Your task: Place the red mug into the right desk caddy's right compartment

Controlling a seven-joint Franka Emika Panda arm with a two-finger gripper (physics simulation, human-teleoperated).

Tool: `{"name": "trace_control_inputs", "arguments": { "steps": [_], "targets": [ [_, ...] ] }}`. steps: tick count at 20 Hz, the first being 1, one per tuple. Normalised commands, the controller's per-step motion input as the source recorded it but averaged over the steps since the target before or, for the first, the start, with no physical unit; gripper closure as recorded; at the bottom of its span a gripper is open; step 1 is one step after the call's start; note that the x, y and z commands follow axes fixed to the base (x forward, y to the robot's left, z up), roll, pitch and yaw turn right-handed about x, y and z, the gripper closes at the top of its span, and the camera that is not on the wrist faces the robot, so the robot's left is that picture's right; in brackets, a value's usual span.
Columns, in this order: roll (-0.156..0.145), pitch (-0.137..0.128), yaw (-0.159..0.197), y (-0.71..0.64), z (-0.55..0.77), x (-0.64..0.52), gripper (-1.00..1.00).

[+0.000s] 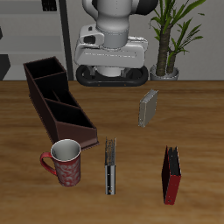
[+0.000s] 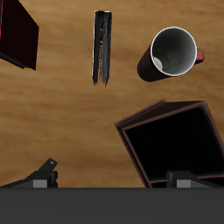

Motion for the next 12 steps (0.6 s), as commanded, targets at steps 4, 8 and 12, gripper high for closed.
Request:
{"name": "trace_control_inputs", "arguments": {
  "steps": [4, 8, 12],
  "targets": [
    [-0.057, -0.021, 0.036, -0.19, 0.03, 0.35, -1.00],
    [-0.039, -0.047, -0.013, -0.26, 0.18, 0.25, -1.00],
    [-0.022, -0.037, 0.016, -0.22, 0.14, 0.23, -1.00]
  ]
}}
